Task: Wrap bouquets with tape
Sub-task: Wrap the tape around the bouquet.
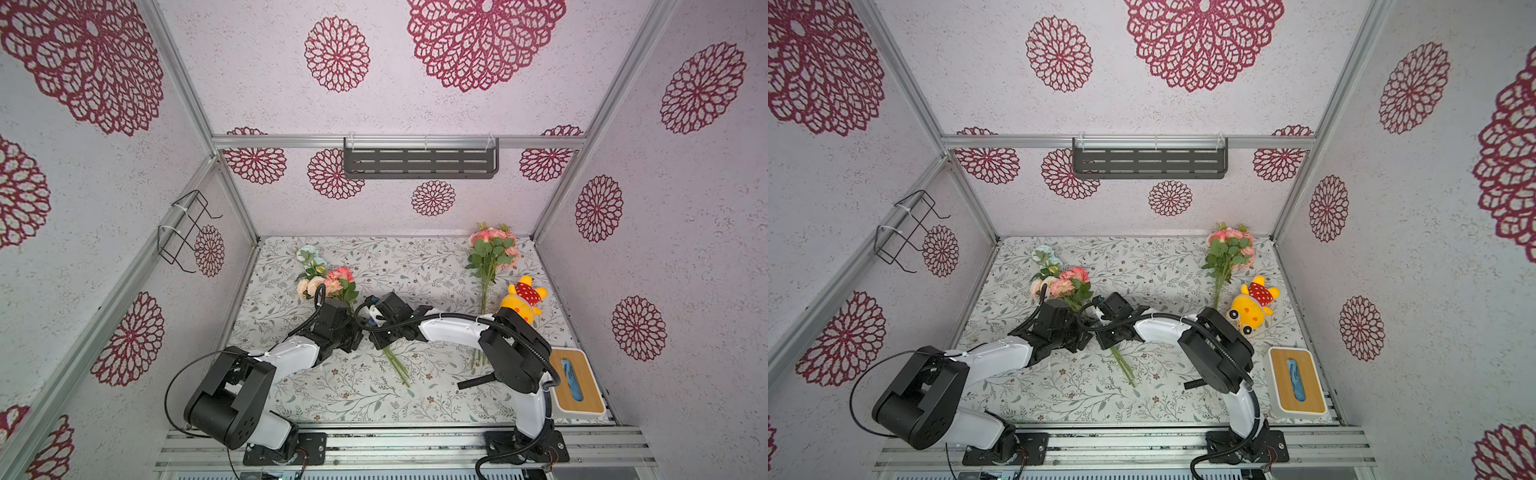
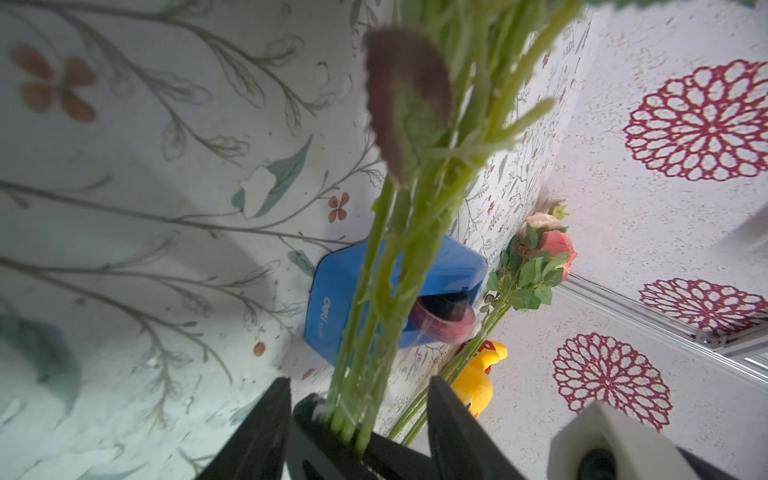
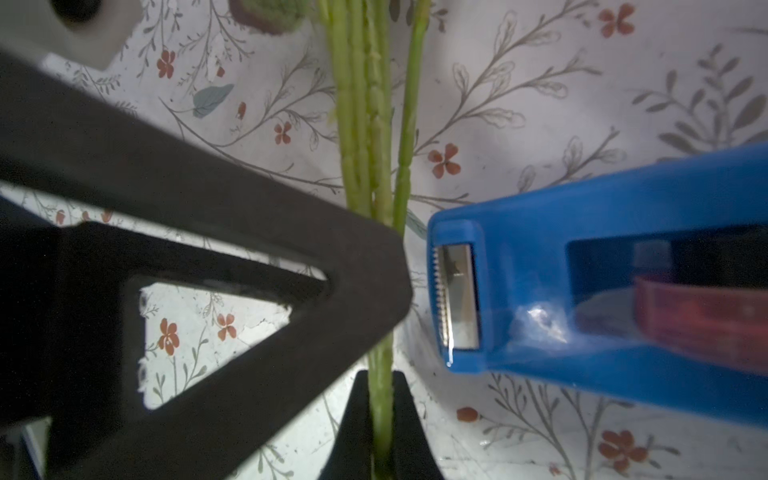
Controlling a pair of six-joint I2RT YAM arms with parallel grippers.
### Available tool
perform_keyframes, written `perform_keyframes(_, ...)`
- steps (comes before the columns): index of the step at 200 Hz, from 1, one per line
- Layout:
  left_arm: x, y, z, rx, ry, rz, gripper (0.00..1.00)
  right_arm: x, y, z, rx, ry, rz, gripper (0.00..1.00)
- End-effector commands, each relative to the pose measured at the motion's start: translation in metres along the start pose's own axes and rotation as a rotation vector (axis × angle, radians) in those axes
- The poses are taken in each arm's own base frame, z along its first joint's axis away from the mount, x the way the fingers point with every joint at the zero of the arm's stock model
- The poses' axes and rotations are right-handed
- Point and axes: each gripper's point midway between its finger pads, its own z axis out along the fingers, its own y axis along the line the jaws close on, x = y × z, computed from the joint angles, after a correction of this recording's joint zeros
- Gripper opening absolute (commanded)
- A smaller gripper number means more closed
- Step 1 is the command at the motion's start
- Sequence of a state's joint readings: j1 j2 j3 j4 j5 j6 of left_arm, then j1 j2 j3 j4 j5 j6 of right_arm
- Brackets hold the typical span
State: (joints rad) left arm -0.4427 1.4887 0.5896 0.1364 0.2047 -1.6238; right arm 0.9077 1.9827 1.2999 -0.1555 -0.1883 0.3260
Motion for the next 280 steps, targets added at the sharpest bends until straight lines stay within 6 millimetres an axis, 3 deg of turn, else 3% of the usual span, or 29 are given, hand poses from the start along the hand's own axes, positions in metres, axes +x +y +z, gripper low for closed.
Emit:
perform_keyframes(1, 0.004, -0.013, 0.005, 0.026, 0.025, 0.012, 0.55, -0.02, 0.009, -0.01, -0.027, -0.055, -0.002, 0.0)
perform_keyframes(27, 0.005, -0.01, 0.01, 0.023, 0.034, 0.002, 0.53, -0.025, 0.018, -0.014, -0.047, -0.069, -0.01, 0.0)
perform_keyframes(56, 0.006, -0.008, 0.014, 0.017, 0.045, -0.003, 0.45, -0.034, 0.024, -0.021, -0.071, -0.098, 0.007, 0.0)
perform_keyframes(95, 0.005, -0.006, 0.015, 0.006, 0.044, -0.008, 0.3, -0.031, 0.022, -0.019, -0.065, -0.095, 0.005, 0.0)
perform_keyframes(158, 0.001, -0.006, 0.017, 0.007, 0.037, -0.027, 0.21, -0.038, 0.019, -0.026, -0.029, -0.115, 0.004, 0.0)
perform_keyframes(175, -0.002, -0.011, 0.013, 0.022, 0.027, -0.022, 0.25, -0.04, 0.014, -0.027, -0.007, -0.115, 0.009, 0.0)
perform_keyframes(210, -0.01, -0.022, -0.003, 0.023, -0.02, 0.034, 0.54, -0.041, 0.01, -0.03, 0.005, -0.124, 0.022, 0.0)
perform_keyframes(241, -0.021, -0.016, -0.013, 0.012, -0.068, 0.04, 0.64, -0.048, 0.014, -0.036, -0.016, -0.154, 0.037, 0.0)
perform_keyframes(280, -0.015, -0.03, 0.001, 0.052, -0.018, 0.084, 0.75, -0.055, 0.023, -0.038, -0.062, -0.172, 0.044, 0.0)
